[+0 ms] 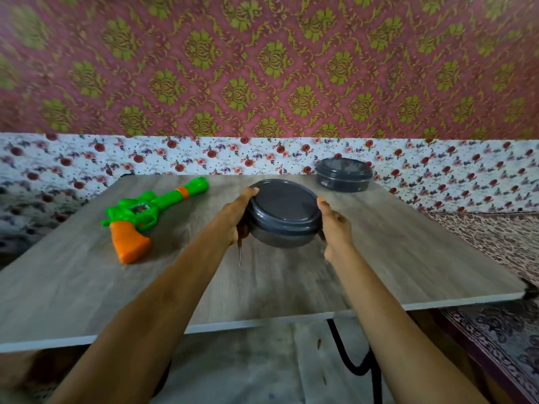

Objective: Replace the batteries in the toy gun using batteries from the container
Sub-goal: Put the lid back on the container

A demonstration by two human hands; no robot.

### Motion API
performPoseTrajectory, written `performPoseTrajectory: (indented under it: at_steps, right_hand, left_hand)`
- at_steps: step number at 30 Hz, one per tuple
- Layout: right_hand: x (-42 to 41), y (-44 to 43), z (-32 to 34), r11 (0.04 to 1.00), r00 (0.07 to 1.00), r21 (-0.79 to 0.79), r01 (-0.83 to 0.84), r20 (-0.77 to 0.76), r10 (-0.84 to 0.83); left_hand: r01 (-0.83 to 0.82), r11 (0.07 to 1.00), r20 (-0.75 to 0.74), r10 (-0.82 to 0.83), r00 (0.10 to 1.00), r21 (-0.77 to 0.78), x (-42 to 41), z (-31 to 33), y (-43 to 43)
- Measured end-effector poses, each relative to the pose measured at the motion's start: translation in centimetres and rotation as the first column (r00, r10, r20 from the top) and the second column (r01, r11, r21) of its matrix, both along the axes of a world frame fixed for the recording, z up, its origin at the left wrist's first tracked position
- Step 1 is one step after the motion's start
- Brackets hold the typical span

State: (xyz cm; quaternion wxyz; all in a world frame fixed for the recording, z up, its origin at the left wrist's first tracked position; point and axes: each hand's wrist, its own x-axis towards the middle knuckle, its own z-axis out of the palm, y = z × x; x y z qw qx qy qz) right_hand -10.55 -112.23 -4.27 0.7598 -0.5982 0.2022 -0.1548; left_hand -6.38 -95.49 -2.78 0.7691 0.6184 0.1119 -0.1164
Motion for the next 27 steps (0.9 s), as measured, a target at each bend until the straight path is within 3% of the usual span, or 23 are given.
performPoseTrajectory:
  at_steps: [7, 16, 20, 27]
  right_hand:
    - [8.6, -0.2, -1.9, 0.998, 0.998, -0.037, 0.054, -0.018, -0.054]
    - [19.4, -3.4, -0.3, 0.999, 0.995, -0.018, 0.051, -0.086, -0.052]
    - [20.4, -6.4, 1.7, 0.996, 0.984, 0.016, 0.092, -0.154, -0.088]
    - [19.7, -11.0, 5.8, 0.982, 0.915, 0.078, 0.175, -0.382, -0.133]
  left_hand:
    - [-0.084, 0.995, -0.031, 0.083, 0.996, -0.055, 8.1, -2.3, 2.0]
    - [-0.121, 0.993, -0.08, 0.122, 0.989, 0.015, 17.3, -0.9, -0.6]
    - [-0.13, 0.991, -0.07, 0.13, 0.989, 0.001, 17.6, 2.5, -2.9]
    - [-0.165, 0.986, -0.227, 0.152, 0.962, -0.038, 16.9, 8.9, -4.6]
